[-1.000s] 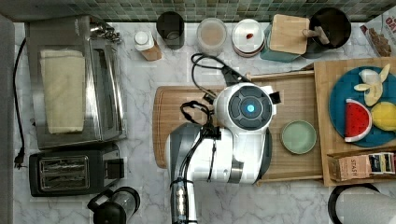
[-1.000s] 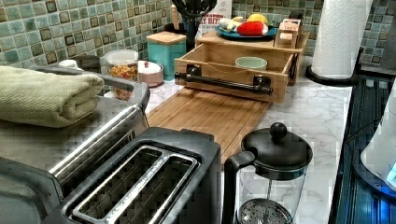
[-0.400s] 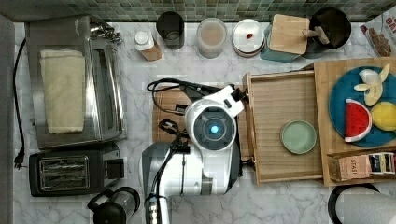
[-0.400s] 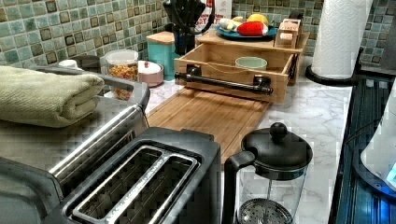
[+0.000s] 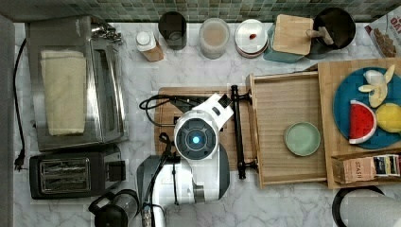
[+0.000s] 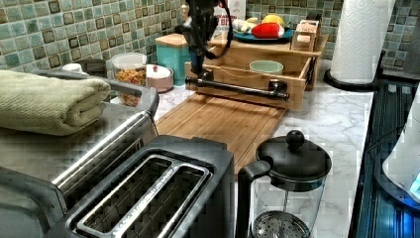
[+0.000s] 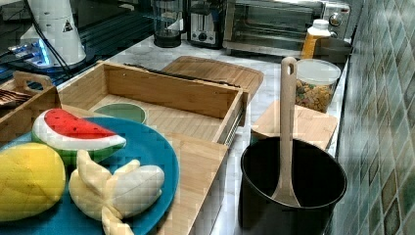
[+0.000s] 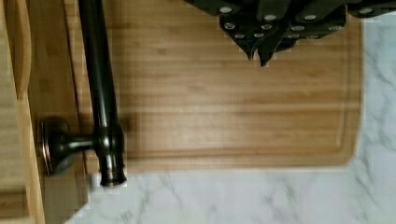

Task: Close the drawer.

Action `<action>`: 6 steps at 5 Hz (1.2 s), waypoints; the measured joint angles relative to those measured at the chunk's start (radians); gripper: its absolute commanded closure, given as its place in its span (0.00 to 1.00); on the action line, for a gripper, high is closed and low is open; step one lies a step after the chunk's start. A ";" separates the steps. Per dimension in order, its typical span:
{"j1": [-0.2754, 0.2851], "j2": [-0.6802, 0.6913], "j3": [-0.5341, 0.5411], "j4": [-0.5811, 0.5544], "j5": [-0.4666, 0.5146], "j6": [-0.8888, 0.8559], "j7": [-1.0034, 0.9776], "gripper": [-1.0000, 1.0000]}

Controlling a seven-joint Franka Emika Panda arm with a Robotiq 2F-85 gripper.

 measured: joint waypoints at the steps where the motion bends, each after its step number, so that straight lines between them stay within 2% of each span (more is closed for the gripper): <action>1: 0.000 0.014 0.000 -0.045 -0.093 0.040 0.000 1.00; 2: 0.001 0.033 0.000 -0.104 -0.121 0.174 0.000 1.00; 3: 0.000 0.064 0.000 -0.145 -0.167 0.219 0.004 1.00; 4: 0.001 0.129 0.000 -0.150 -0.285 0.235 0.024 1.00; 5: 0.001 0.207 -0.007 -0.156 -0.328 0.291 0.029 1.00; 6: -0.003 0.216 -0.008 -0.160 -0.323 0.307 0.001 1.00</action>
